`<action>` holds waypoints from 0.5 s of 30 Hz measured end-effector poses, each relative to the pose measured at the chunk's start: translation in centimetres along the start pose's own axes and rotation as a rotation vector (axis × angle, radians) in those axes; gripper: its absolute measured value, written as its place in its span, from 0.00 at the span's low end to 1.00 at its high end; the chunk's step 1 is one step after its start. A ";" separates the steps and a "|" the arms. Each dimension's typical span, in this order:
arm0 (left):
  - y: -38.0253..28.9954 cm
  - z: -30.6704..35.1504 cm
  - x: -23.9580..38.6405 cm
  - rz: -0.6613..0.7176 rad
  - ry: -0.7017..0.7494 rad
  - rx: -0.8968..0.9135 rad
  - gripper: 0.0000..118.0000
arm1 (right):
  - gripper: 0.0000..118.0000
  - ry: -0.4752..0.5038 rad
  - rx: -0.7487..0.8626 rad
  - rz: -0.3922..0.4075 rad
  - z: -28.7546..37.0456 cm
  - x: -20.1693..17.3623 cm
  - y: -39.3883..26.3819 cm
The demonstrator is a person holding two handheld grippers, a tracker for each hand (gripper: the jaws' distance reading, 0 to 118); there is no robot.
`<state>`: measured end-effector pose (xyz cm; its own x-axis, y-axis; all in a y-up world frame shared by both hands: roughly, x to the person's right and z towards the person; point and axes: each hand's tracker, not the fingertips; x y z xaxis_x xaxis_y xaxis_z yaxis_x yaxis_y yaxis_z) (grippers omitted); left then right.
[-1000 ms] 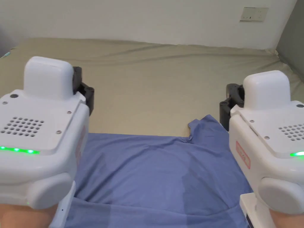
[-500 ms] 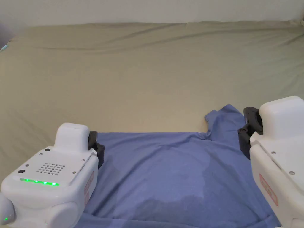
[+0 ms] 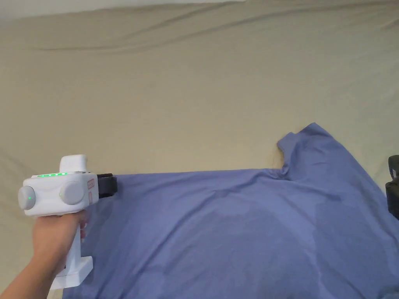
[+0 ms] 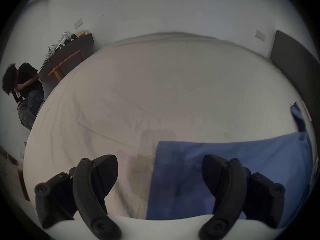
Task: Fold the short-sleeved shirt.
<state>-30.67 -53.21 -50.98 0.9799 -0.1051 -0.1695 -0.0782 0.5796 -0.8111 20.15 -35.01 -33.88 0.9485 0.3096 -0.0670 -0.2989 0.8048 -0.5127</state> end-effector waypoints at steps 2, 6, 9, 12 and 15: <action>-0.1 -0.6 0.0 0.017 -0.014 -0.021 0.73 | 0.01 -0.002 -0.016 0.005 -0.4 0.1 -0.2; -0.4 1.4 1.8 -0.043 -0.120 0.022 0.43 | 0.01 0.006 -0.038 0.014 -1.2 0.2 -0.3; -0.4 2.6 4.1 -0.265 -0.031 0.023 0.01 | 0.01 0.034 -0.066 0.009 -2.9 0.8 -0.3; -0.2 4.7 3.1 -0.181 -0.068 0.084 0.01 | 0.01 0.047 -0.111 0.008 -4.8 2.0 0.1; 0.1 8.8 2.5 -0.157 -0.087 0.167 0.01 | 0.16 0.046 -0.149 -0.025 -7.2 3.8 0.5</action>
<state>-26.62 -46.25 -46.57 0.9904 -0.1382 0.0062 0.1005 0.6879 -0.7188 24.38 -37.04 -40.54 0.9604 0.2640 -0.0895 -0.2592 0.7271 -0.6357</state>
